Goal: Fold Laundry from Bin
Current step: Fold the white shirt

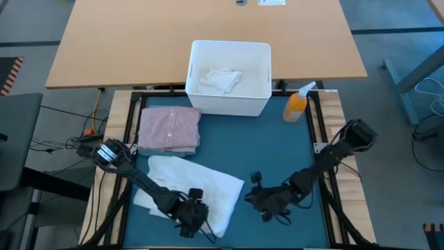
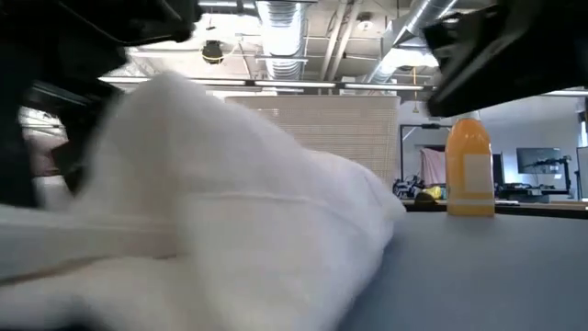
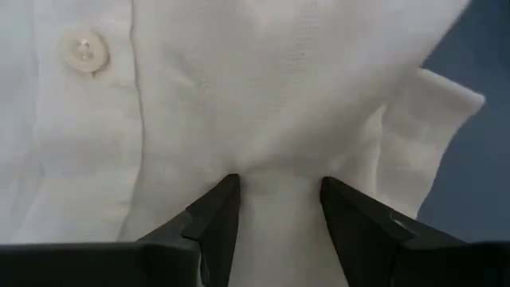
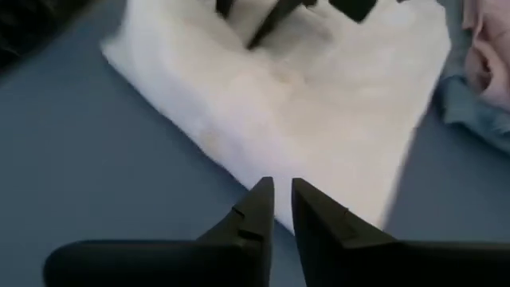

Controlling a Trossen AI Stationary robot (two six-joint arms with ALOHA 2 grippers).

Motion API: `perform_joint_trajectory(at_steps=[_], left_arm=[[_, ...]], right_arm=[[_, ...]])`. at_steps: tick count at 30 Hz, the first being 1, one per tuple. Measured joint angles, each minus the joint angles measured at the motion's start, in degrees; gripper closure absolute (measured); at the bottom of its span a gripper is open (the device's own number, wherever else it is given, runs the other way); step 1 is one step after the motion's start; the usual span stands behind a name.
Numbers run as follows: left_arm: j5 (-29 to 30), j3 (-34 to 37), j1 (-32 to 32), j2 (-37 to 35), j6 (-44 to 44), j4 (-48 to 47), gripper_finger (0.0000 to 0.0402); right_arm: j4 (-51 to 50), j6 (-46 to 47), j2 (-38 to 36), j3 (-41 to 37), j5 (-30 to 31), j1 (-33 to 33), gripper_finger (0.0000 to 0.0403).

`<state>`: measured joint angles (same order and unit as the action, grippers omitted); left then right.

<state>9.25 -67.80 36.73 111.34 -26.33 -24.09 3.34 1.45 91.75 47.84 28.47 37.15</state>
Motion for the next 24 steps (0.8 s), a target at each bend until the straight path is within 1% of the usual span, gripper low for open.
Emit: perform_joint_trajectory(at_steps=[2,5,8,9,11,13,15,17,20,24], left_arm=[[0.03,-0.81,0.76,-1.1,-2.32,-4.1,0.0232],[1.86,-3.52,1.92,-4.0,-5.95,-11.62,0.0232],[5.2,-6.85,3.37,-7.01,-9.53,-14.26,0.0232],[6.18,-7.39,4.05,-7.45,-9.88,-14.66,0.0232],[7.53,-8.02,5.28,-7.26,-9.46,-13.75,0.0232],[9.92,-8.13,6.47,-7.05,-7.93,-10.53,0.0232],[12.72,-8.3,6.97,-6.3,-4.69,-6.36,0.0232],[15.16,-8.19,7.42,-4.81,-0.35,-3.33,0.0232],[15.27,-8.09,7.41,-2.93,3.88,-1.02,0.0232],[13.26,-8.16,7.41,-2.38,4.72,-1.24,0.023]], right_arm=[[-0.64,-4.7,0.45,1.04,-0.68,-1.5,0.0321],[-4.11,-10.11,0.85,2.81,-3.8,-3.79,0.0298],[-8.62,-14.84,1.21,3.31,-4.61,-5.1,0.0274],[-8.37,-16.71,1.4,3.44,-4.81,-5.58,0.0266],[-6.92,-20.67,1.47,3.55,-6.28,-6.44,0.0254],[-2.64,-22.77,2.32,3.61,-8.34,-7.69,0.0245],[0.87,-23.48,4.12,3.73,-9.03,-8.82,0.024],[5.3,-26.08,7.06,3.62,-9.03,-9.58,0.0237],[8.52,-31.07,11.69,4.09,-8.82,-9.99,0.0236],[9.05,-31.69,15.82,7.13,-5.23,-9.21,0.0236]])
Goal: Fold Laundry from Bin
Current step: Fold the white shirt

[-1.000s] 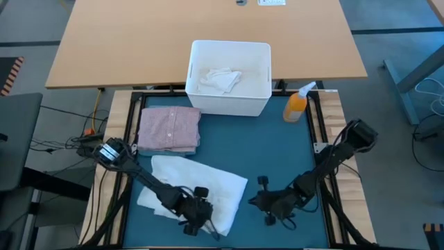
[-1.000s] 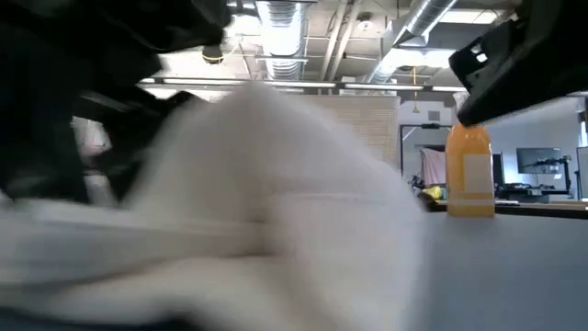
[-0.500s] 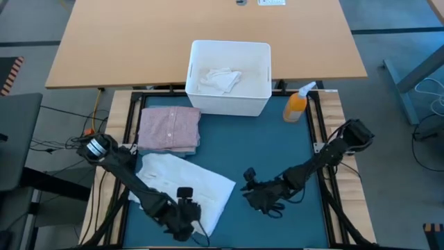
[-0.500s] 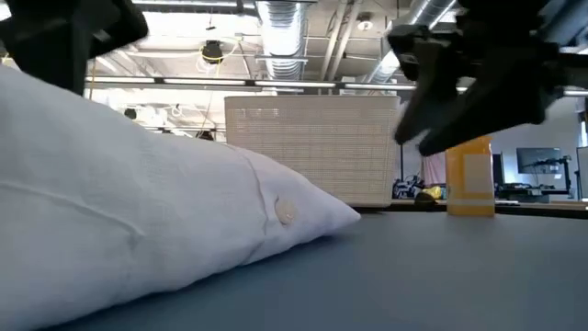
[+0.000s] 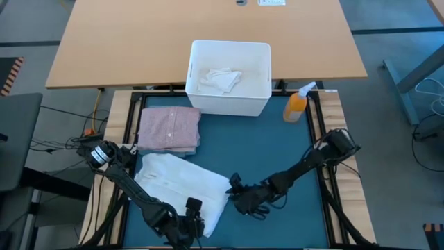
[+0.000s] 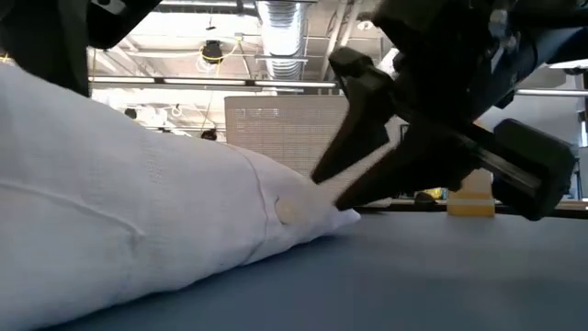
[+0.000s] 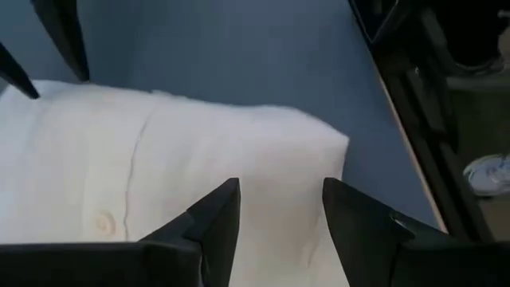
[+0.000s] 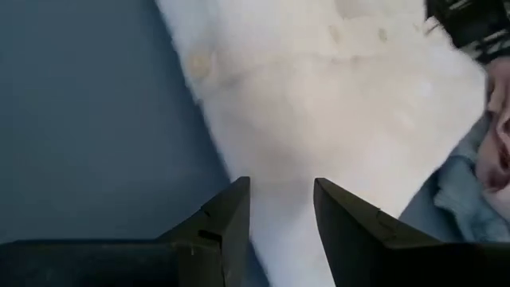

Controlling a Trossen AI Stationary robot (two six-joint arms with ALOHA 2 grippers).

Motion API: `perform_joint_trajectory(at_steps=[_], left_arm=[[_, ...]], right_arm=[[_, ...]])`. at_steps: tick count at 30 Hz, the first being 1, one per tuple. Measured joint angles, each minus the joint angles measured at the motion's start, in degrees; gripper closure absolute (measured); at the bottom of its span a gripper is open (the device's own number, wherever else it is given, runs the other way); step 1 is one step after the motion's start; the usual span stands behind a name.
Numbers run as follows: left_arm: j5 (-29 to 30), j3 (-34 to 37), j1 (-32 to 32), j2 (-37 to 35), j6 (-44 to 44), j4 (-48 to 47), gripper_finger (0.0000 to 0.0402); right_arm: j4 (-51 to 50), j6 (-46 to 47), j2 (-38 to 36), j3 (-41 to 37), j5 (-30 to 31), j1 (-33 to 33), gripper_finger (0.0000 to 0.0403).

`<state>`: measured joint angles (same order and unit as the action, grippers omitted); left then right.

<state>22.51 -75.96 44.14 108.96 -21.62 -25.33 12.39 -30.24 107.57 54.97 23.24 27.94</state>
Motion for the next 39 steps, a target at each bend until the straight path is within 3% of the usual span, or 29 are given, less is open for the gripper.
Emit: perform_joint_trajectory(at_steps=[12,19,23,30,35,39], left_arm=[[-4.32,0.11,-0.92,4.31,5.36,9.95,0.0232],[1.07,-1.62,-1.86,5.47,10.49,10.54,0.0234],[2.0,-2.16,-1.97,5.47,13.87,10.41,0.0261],[0.43,-2.17,-2.98,5.49,14.49,10.94,0.0388],[0.38,-2.39,-3.28,5.49,17.87,12.28,0.04],[3.53,-9.15,-3.32,5.44,24.87,3.72,0.0401]], right_arm=[[-4.44,-1.39,6.9,6.31,2.8,-0.08,0.0237],[-4.95,-0.91,6.02,6.26,3.2,0.3,0.0237],[-6.62,1.43,3.81,6.26,5.53,1.11,0.0237],[-19.74,18.33,-3.82,6.26,3.47,3.5,0.0237],[-29.07,30.53,-8.24,6.26,0.82,6.22,0.0237],[-32.87,37.37,-10.34,6.24,0.89,8.74,0.0238]])
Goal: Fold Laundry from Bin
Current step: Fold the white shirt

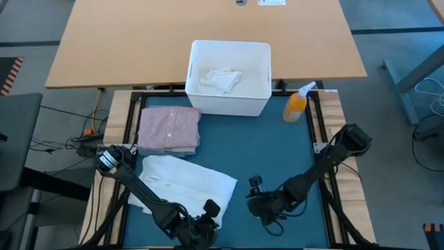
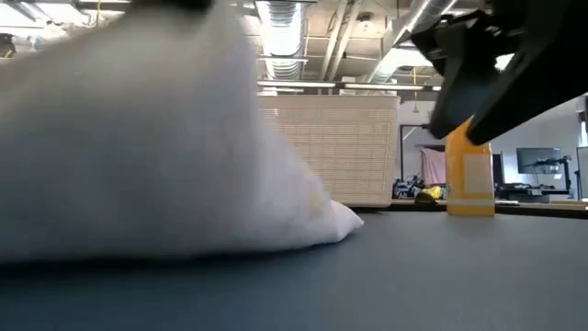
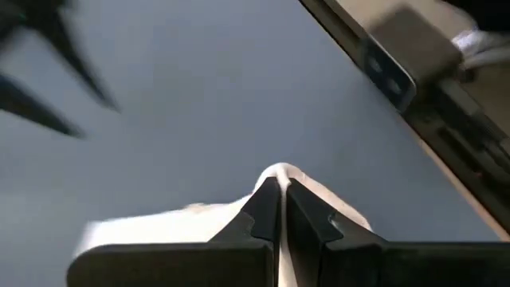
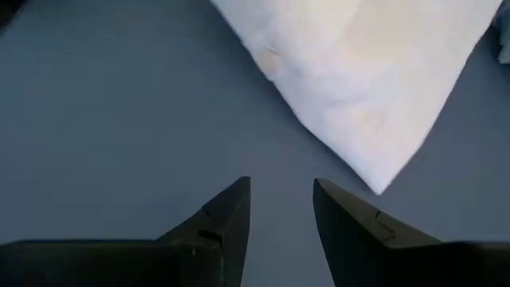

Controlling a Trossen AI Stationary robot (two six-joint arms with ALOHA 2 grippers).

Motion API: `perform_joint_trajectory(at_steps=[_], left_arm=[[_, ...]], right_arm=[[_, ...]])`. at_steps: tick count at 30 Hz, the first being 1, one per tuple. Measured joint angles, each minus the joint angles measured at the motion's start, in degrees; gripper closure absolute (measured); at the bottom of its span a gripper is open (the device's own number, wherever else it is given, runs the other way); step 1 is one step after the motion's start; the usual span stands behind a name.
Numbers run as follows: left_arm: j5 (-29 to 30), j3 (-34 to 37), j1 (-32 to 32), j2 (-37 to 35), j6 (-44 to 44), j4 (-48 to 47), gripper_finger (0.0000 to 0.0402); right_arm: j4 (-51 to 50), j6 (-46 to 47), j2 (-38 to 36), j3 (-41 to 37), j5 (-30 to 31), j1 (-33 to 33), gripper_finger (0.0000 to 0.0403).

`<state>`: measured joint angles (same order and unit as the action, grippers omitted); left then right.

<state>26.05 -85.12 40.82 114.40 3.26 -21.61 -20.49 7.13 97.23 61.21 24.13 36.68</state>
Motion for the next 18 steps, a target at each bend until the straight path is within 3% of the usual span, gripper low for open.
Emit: perform_joint_trajectory(at_steps=[3,6,13,18], left_arm=[[1.8,-8.2,0.0,-0.12,3.3,-8.19,0.0401],[0.95,-12.89,0.39,-0.1,4.49,-9.78,0.0401],[-8.96,-11.66,-0.07,4.69,-0.92,-7.99,0.0401],[-10.18,-11.79,-0.45,5.46,0.79,-3.34,0.0401]], right_arm=[[1.35,3.4,-0.19,-0.84,1.79,1.94,0.0244],[5.24,5.28,0.75,-2.63,5.03,3.74,0.0256],[19.55,6.58,1.49,-6.43,5.99,6.34,0.0282],[22.6,6.41,1.42,-6.47,5.3,8.89,0.0273]])
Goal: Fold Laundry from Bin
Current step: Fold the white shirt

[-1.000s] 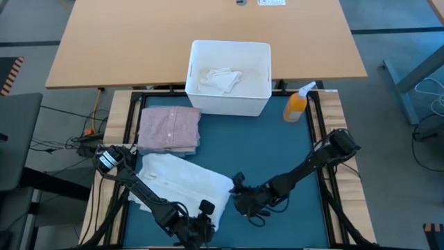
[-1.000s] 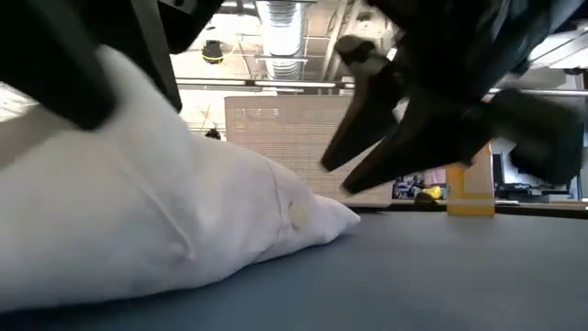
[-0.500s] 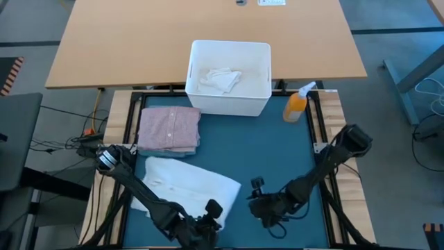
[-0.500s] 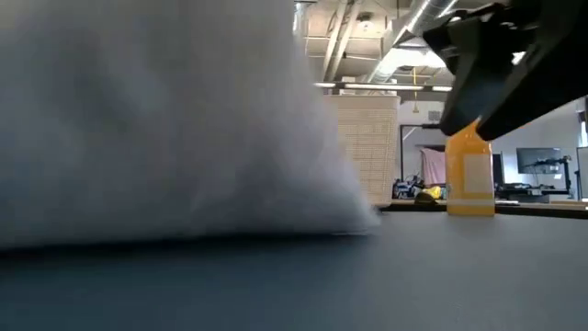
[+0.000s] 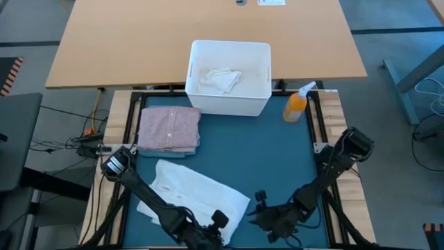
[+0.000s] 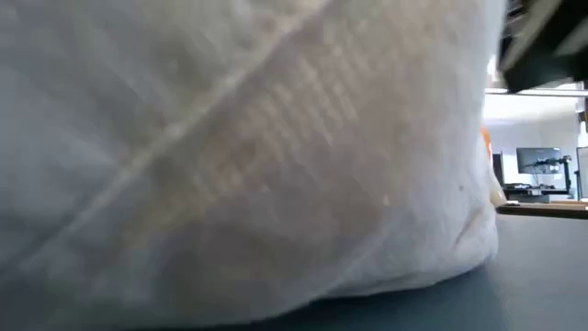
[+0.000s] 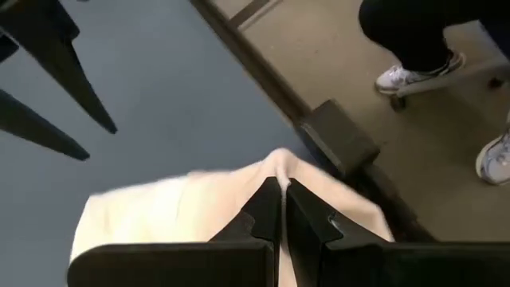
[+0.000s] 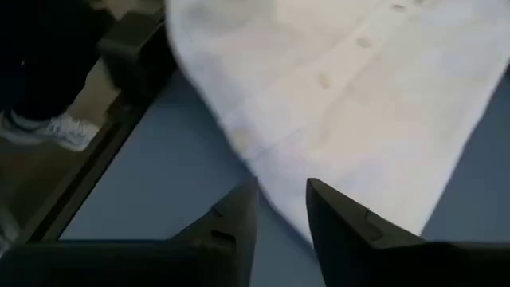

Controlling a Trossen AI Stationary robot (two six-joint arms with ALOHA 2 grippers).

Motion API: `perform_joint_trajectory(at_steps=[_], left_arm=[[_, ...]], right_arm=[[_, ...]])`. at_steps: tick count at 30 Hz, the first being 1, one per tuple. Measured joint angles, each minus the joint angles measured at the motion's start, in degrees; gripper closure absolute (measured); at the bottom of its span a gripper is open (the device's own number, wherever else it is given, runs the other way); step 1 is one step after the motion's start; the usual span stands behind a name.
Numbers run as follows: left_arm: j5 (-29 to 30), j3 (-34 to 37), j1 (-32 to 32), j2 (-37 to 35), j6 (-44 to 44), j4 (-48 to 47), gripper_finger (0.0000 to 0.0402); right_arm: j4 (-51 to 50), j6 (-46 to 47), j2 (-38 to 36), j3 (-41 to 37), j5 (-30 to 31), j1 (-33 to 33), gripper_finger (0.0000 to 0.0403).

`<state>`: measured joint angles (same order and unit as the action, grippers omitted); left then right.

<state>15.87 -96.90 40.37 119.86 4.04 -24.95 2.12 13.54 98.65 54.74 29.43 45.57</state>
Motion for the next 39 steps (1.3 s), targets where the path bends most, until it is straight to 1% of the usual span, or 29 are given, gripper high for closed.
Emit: perform_joint_trajectory(at_steps=[3,7,11,14,17,19,21,27,31,35,39], left_arm=[[0.42,-0.02,0.22,0.0,1.28,0.82,0.0401],[0.4,-0.02,0.19,-0.01,3.36,3.28,0.0401],[0.53,0.0,0.17,0.01,5.88,5.24,0.0402],[0.6,0.0,0.19,0.01,6.72,5.75,0.0401],[0.6,0.0,0.19,0.01,6.95,5.79,0.0401],[0.44,0.0,0.19,0.01,7.48,5.83,0.0401],[0.4,0.0,0.19,0.01,8.21,5.83,0.0401],[0.18,0.0,0.19,0.01,10.35,5.94,0.0401],[-0.09,0.02,0.19,0.01,11.79,6.5,0.0401],[-0.19,0.02,0.19,0.01,11.87,6.61,0.0401],[-0.26,0.02,0.26,0.01,11.98,6.51,0.0401]], right_arm=[[-0.75,-2.41,0.0,0.0,0.77,1.41,0.0244],[-0.01,-4.9,0.0,-0.02,2.67,1.54,0.0189],[3.6,-5.51,0.0,-0.02,2.82,0.63,0.014],[8.94,-9.01,2.01,0.04,2.47,0.28,0.0122],[14.77,-13.77,5.95,0.04,1.68,0.6,0.0117],[16.44,-16.41,7.77,0.28,2.07,1.15,0.0117],[16.42,-17.44,8.73,1.81,3.25,1.79,0.0117],[15.78,-16.89,9.74,4.91,3.56,3.23,0.0117],[16.4,-20.89,11.11,5.18,5.12,2.74,0.0117],[16.33,-23.96,12.92,5.29,5.25,1.7,0.0117],[16.58,-24.41,13.19,6.69,5.46,1.27,0.0117]])
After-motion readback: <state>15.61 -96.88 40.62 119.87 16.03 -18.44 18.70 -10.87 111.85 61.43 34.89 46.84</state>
